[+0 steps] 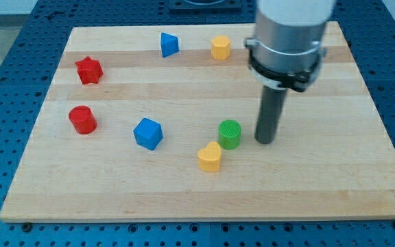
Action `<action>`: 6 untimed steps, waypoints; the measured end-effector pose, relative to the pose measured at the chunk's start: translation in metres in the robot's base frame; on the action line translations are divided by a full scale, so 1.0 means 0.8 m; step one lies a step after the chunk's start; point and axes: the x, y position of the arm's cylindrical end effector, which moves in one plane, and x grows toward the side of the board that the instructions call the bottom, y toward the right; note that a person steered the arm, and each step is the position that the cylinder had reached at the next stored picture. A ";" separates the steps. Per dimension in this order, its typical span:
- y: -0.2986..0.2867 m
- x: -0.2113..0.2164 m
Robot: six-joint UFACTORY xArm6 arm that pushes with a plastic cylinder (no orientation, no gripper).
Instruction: Move your arm towards left
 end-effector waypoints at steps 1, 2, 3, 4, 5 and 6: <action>0.009 -0.009; -0.022 -0.078; -0.056 -0.155; -0.111 -0.155; -0.170 -0.149; -0.227 -0.144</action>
